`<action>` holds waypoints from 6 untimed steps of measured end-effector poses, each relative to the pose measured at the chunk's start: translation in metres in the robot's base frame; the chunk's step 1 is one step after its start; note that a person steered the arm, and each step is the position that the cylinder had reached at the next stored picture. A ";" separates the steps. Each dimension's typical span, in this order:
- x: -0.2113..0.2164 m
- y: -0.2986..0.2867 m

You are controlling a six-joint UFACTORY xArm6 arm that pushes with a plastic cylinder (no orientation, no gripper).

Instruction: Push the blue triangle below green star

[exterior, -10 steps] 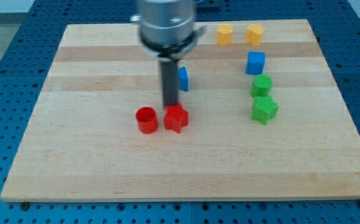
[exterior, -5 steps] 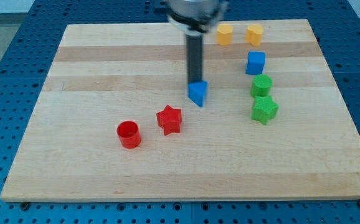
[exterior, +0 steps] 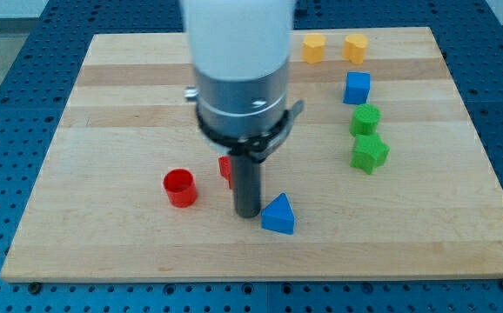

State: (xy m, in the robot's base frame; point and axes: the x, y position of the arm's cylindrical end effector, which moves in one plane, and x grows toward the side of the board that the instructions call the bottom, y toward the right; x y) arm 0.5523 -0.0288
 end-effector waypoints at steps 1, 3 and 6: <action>0.034 0.054; 0.012 0.113; 0.005 0.017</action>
State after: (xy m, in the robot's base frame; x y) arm 0.5569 -0.0122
